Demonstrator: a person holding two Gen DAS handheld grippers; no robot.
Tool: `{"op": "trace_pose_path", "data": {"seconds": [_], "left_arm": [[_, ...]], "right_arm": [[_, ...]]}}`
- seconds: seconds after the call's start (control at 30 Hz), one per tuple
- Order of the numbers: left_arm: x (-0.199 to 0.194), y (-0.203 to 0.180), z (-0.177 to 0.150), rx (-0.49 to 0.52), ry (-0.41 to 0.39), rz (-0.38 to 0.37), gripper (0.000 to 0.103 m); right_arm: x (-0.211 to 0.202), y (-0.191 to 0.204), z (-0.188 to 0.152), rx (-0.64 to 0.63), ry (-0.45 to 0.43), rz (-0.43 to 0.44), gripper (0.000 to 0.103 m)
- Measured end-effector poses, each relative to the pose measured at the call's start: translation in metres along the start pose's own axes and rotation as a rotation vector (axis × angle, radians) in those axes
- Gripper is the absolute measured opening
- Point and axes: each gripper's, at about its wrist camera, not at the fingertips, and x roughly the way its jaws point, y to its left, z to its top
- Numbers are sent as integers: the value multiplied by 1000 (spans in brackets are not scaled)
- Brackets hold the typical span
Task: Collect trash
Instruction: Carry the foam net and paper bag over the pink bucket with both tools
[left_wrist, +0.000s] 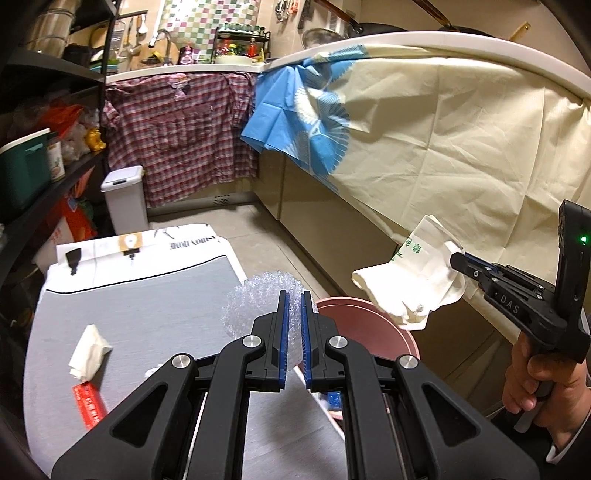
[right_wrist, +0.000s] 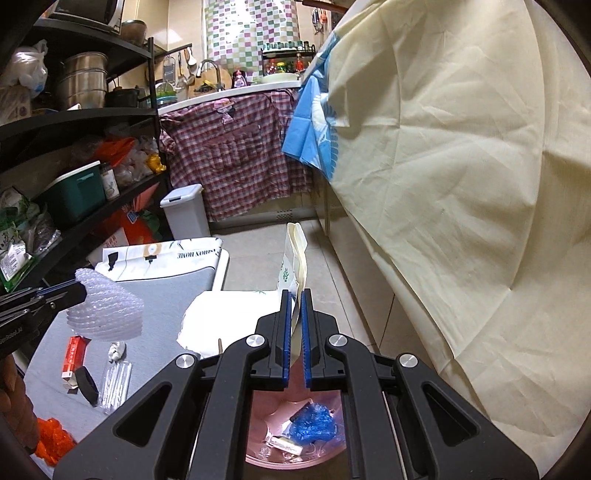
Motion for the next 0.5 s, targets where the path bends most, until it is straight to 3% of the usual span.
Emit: {"op": "trace_pose_path", "data": {"seconds": [0.5], "left_arm": [[49, -31, -7, 26, 66, -43, 6]], "right_arm": [[22, -13, -9, -19, 88, -45, 6]]}}
